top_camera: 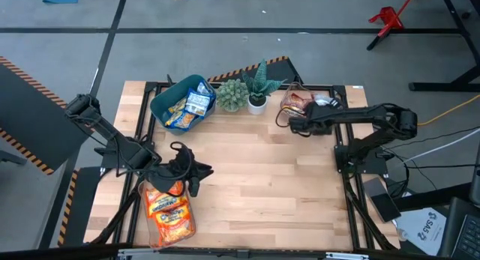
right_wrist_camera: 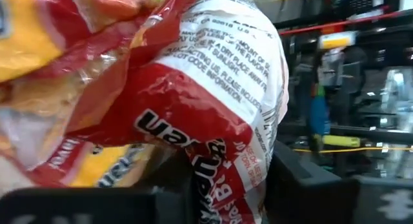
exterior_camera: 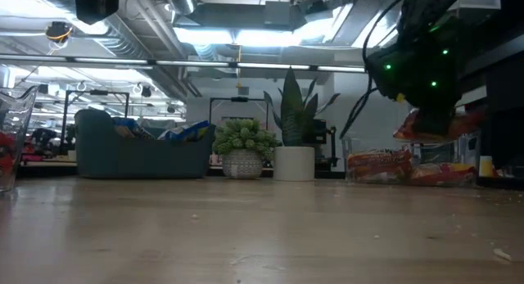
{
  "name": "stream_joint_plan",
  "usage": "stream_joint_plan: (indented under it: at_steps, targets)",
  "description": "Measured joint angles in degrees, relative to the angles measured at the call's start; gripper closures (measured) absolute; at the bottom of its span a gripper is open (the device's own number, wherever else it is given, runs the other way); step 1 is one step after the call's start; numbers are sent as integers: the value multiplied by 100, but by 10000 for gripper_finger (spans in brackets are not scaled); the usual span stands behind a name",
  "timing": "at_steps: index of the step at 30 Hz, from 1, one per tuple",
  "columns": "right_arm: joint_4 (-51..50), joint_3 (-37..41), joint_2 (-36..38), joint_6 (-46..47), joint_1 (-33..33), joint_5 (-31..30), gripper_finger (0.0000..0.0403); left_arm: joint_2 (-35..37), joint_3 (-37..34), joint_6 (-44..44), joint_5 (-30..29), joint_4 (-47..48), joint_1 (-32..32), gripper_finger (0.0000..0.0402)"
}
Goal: Sort Maruchan noodles
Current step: Put the red noodle pack into the top transparent bin, then return to Home Position
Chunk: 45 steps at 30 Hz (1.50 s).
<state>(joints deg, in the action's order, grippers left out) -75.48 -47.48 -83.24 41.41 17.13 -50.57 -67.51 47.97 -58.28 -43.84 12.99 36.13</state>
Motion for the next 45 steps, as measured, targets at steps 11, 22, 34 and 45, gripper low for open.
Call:
stream_joint_plan:
  at_steps: [11,22,34,45]
  targets:
    - [687,0,-2,-564,435,924,212,0,0,-1,-21,2,1,312]
    - [935,-289,402,-1283,502,1693,150,185,13,0,139,-44,-10,312]
    - [2560,-654,2507,-2081,496,3714,146,1240,11,2181,1201,-972,3,312]
    - [4293,-190,5345,-3578,498,4267,145,3188,-14,4652,1437,-594,-79,312]
